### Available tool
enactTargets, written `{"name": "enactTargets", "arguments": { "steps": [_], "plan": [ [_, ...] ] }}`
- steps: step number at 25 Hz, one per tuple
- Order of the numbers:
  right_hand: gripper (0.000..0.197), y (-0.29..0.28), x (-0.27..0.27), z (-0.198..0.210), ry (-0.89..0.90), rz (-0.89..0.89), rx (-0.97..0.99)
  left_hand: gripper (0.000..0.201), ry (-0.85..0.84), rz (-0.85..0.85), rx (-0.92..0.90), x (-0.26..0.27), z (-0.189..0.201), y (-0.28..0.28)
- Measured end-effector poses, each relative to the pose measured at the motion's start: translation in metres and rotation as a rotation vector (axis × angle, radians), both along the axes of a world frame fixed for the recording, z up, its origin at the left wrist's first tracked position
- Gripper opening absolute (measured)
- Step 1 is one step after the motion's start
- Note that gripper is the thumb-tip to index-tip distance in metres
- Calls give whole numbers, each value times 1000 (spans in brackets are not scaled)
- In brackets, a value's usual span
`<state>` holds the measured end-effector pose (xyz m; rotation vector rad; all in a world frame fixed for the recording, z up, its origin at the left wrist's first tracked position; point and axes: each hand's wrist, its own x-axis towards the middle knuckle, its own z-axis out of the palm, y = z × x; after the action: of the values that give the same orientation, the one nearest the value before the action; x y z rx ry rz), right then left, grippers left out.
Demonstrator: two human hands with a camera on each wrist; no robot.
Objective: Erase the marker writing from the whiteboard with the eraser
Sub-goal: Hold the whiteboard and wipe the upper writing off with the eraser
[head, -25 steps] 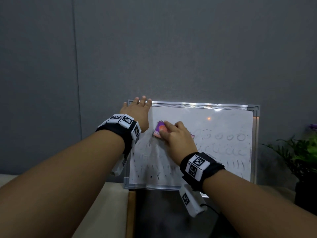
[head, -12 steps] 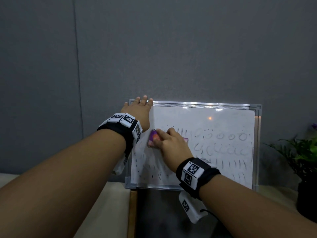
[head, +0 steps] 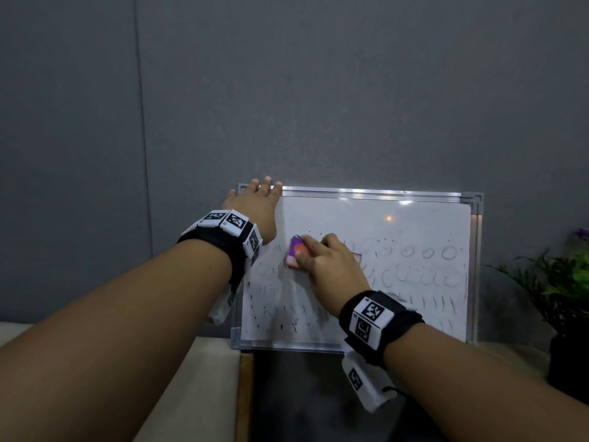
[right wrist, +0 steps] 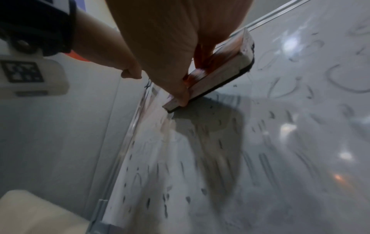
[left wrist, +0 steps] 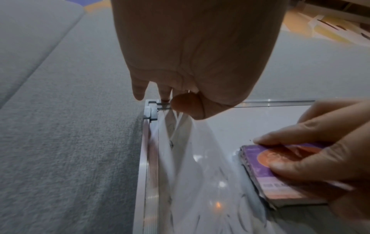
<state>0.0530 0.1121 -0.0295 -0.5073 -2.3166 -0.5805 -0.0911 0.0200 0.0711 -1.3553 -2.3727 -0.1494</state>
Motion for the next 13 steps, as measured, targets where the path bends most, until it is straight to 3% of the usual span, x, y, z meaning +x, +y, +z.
{"name": "enactTargets", "arguments": {
  "steps": [8, 13],
  "plan": [
    [28, 11, 8, 13, 90, -55, -49, 91, -7, -3, 5, 0, 0, 1],
    [31, 5, 17, 1, -8, -60, -65, 90, -8, -2, -5, 1, 1, 0]
  ]
}}
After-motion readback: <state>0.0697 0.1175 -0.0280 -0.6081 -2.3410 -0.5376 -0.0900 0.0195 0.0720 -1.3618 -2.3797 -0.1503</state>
